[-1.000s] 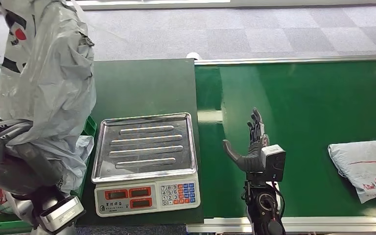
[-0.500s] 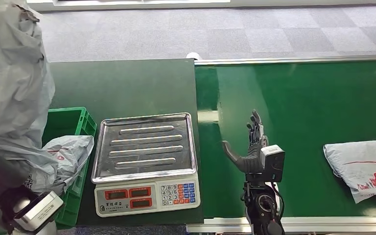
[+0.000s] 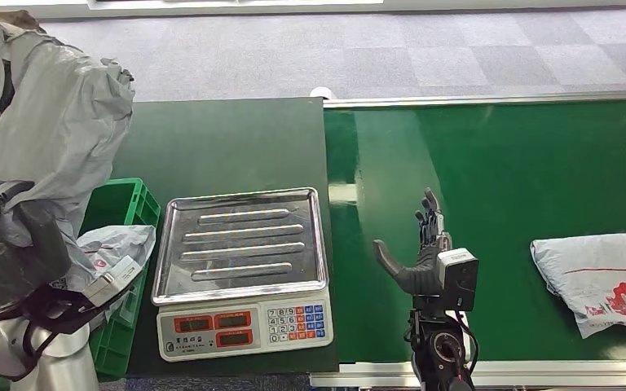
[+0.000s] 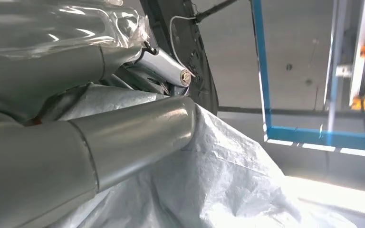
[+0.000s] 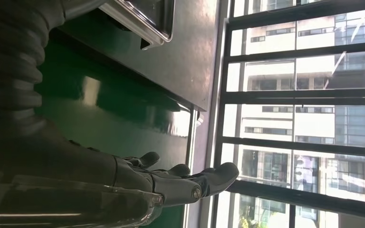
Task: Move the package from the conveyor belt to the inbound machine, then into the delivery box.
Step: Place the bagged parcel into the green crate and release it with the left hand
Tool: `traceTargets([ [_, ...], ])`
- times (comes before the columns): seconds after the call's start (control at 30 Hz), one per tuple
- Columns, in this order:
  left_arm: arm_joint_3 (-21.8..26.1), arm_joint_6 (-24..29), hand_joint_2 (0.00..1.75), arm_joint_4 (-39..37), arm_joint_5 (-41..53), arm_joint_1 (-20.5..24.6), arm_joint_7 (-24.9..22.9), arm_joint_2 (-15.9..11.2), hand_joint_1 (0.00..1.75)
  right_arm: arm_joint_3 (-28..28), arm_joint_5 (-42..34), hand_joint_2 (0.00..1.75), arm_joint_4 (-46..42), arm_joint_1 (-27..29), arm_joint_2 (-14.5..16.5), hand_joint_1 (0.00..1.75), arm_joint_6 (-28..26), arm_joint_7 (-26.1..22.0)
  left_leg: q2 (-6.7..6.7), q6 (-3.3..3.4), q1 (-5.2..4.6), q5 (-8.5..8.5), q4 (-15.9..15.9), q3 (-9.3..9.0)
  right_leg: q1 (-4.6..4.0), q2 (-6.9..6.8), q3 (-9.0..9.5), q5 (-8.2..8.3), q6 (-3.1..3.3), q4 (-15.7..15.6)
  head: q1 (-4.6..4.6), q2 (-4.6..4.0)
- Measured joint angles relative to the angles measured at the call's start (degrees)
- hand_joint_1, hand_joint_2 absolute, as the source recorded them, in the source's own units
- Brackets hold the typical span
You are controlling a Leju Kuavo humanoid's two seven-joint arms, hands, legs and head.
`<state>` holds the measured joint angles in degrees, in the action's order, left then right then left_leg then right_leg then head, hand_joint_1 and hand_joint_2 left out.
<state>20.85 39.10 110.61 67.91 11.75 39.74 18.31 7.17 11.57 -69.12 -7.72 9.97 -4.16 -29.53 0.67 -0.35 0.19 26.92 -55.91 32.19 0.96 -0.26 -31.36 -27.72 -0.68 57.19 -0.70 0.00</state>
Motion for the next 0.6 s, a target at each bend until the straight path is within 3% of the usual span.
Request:
traceTargets([
  [0.47,14.76,0.00,0.00,-4.03,6.01,2.80,-0.30,0.68,1.75,-0.34,1.44,1.75,-0.53,0.53,0.29,0.00,0.25,0.82,0.00,0.00,0.00,0.00,0.00,0.04,0.00,0.00,-0.05,0.00,0.00,0.00,0.00,0.00],
  [0.6,15.60,0.00,0.00,-6.21,12.76,2.88,-6.20,0.90,1.75,-0.56,1.78,1.75,-0.58,0.62,0.34,0.00,0.36,0.88,0.00,0.00,0.00,0.00,0.00,0.04,0.00,-0.01,-0.05,0.00,0.00,0.00,-0.01,0.00],
])
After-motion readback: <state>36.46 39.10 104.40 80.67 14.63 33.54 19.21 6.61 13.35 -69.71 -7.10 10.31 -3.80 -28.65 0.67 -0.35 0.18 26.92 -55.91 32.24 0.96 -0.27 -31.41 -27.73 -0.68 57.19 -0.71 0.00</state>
